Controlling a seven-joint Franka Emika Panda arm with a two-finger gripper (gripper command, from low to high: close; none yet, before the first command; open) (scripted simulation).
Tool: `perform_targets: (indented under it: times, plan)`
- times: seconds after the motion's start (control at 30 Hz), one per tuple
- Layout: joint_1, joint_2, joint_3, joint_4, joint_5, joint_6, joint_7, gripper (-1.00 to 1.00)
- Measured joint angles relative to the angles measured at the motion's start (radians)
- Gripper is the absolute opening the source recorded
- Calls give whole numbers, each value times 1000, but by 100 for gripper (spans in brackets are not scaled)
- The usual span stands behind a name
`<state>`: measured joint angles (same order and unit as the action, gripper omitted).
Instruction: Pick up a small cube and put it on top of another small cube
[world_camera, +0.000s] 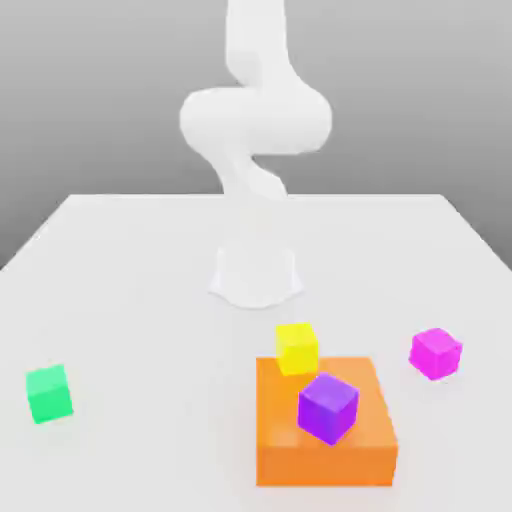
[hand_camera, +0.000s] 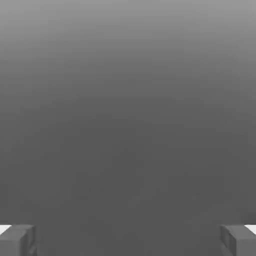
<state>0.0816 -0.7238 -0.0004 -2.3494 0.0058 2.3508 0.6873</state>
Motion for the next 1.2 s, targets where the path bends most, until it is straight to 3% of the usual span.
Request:
perform_targets:
  times: [0.37,0.63,0.8,1.0,1.03,1.2]
  plan:
    - [344,342,28,-221,34,227,-510,0]
    - [541,586,103,-378,43,390,-864,0]
    - [664,742,150,-464,-17,496,-1017,0]
    - [712,958,61,-438,-120,670,-964,0]
    - [724,986,47,-433,-127,694,-958,-100]
    - [724,986,47,-433,-128,691,-957,-100]
